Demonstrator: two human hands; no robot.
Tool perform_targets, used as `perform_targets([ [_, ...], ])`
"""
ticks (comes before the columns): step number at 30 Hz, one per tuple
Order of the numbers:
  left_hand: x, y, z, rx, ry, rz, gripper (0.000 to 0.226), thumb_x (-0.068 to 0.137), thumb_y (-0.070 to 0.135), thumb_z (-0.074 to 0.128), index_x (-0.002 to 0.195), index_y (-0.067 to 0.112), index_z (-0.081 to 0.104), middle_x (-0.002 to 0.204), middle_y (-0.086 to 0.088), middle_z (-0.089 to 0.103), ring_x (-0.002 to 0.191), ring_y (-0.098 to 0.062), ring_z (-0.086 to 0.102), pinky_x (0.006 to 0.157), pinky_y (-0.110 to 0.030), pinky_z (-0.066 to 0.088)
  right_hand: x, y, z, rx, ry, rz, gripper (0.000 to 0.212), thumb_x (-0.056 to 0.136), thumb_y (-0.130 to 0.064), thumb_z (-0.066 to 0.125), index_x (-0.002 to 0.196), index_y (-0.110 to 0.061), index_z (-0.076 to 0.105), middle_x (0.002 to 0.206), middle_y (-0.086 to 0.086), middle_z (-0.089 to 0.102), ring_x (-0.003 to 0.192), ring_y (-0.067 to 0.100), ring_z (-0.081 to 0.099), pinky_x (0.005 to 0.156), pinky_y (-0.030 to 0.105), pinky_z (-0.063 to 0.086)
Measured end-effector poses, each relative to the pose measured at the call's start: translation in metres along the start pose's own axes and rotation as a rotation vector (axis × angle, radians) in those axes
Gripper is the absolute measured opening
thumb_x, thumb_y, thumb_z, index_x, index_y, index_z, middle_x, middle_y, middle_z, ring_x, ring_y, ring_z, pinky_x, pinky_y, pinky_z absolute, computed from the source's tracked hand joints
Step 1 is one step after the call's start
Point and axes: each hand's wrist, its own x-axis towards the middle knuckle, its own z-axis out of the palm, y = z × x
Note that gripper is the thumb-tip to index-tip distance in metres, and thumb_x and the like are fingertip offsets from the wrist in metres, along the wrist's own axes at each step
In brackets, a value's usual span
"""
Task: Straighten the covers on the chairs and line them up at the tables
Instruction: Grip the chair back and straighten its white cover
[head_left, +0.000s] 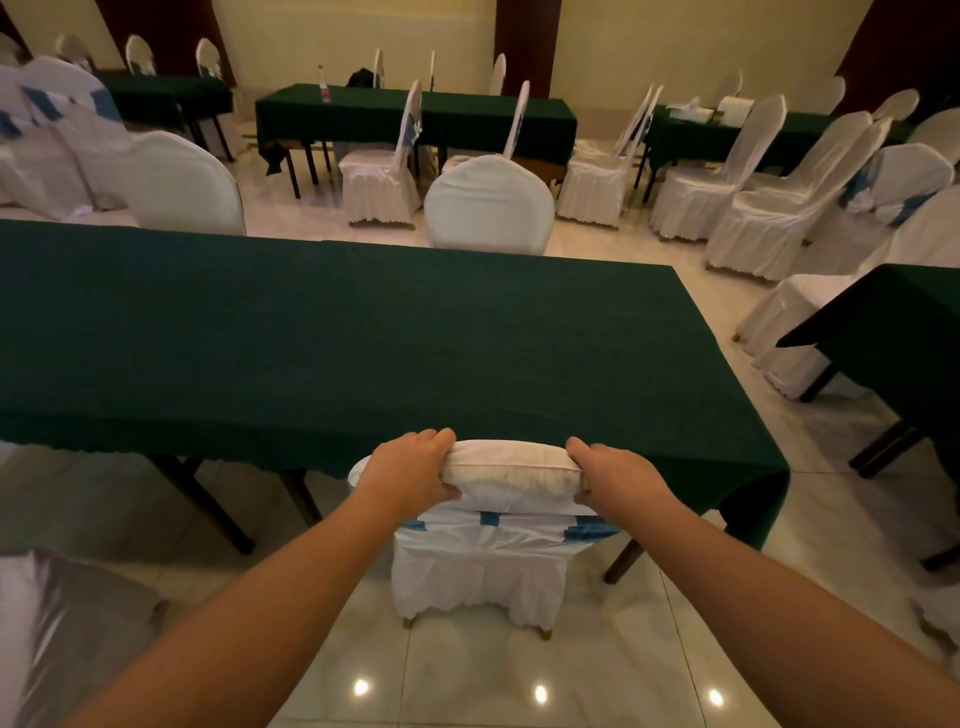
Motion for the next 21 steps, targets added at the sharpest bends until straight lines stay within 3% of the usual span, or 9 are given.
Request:
perform_targets([
  [3,-0.003,0.0,0.0,-0.067,-0.028,-0.034,0.055,0.071,0.061,0.078,0.11,0.041,0.044,0.107,0.014,0.062,0.086,-0.008,0.053,0.076,-0.026,0.046,-0.003,0.001,-0.009,0.027,-0.006,-0.023,0.037,0.088,-0.034,0.072,0.112,-0.036,0.044,0.087,-0.007,0.055,0.071,0.009,0.052,0.058,0.028,0.045],
  [5,-0.007,-0.002,-0.003,-0.082,-0.031,-0.033,0.067,0.067,0.068,0.076,0.12,0.044,0.041,0.114,0.015,0.061,0.091,-0.008,0.053,0.08,-0.027,0.046,-0.007,-0.001,-0.012,0.072,-0.005,-0.032,0.044,0.083,-0.044,0.075,0.111,-0.039,0.042,0.094,-0.009,0.056,0.074,0.007,0.05,0.059,0.026,0.042],
  [9,-0.029,-0.012,-0.019,-0.037,0.0,-0.125,0.102,0.061,0.08,0.07,0.145,0.044,0.027,0.143,0.009,0.05,0.126,-0.018,0.048,0.105,-0.045,0.04,-0.009,-0.023,-0.029,0.168,0.048,-0.113,0.088,0.071,-0.069,0.074,0.143,-0.041,0.032,0.134,-0.006,0.052,0.116,0.019,0.052,0.087,0.038,0.052],
  [12,-0.054,-0.025,-0.04,-0.011,0.015,-0.249,0.108,0.063,0.083,0.066,0.152,0.04,0.021,0.155,0.004,0.035,0.141,-0.021,0.032,0.113,-0.052,0.031,-0.002,-0.056,-0.048,0.185,0.073,-0.213,0.098,0.073,-0.074,0.069,0.151,-0.041,0.021,0.152,-0.003,0.041,0.132,0.022,0.044,0.097,0.045,0.049],
  [21,-0.213,-0.09,-0.097,-0.038,0.216,-0.615,0.106,0.062,0.086,0.064,0.149,0.039,0.027,0.15,0.002,0.042,0.134,-0.021,0.04,0.107,-0.044,0.041,0.011,-0.21,-0.086,0.195,0.04,-0.616,0.099,0.074,-0.077,0.067,0.152,-0.045,0.016,0.158,-0.003,0.034,0.137,0.025,0.04,0.1,0.047,0.047],
])
